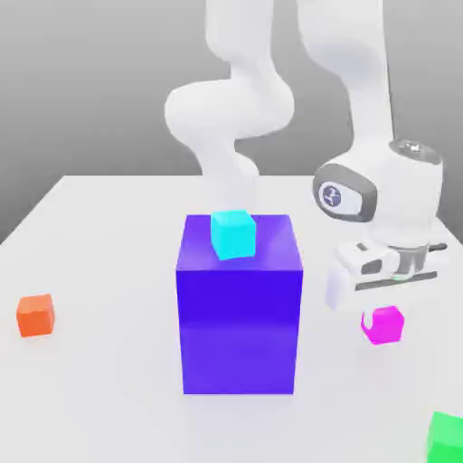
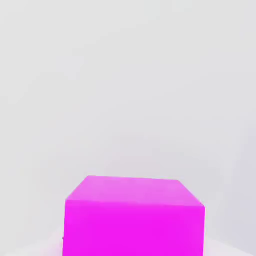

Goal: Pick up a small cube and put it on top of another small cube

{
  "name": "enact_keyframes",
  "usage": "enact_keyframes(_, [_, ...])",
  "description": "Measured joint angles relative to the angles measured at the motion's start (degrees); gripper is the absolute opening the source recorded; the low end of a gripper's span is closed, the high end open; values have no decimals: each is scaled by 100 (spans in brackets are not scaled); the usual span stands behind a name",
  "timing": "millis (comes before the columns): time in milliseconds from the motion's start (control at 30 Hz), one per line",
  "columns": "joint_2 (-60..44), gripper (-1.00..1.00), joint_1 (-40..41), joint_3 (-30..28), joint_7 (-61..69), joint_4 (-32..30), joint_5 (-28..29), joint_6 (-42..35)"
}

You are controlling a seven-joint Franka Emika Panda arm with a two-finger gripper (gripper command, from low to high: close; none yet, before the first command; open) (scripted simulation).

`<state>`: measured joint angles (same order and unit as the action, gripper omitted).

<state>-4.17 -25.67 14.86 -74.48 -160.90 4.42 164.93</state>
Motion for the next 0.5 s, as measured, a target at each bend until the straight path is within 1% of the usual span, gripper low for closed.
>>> enact_keyframes(100, [-79,-100,143,-2,626,460,-18,-389])
enact_keyframes(500, [-1142,-100,801,-72,3540,2930,246,-1848])
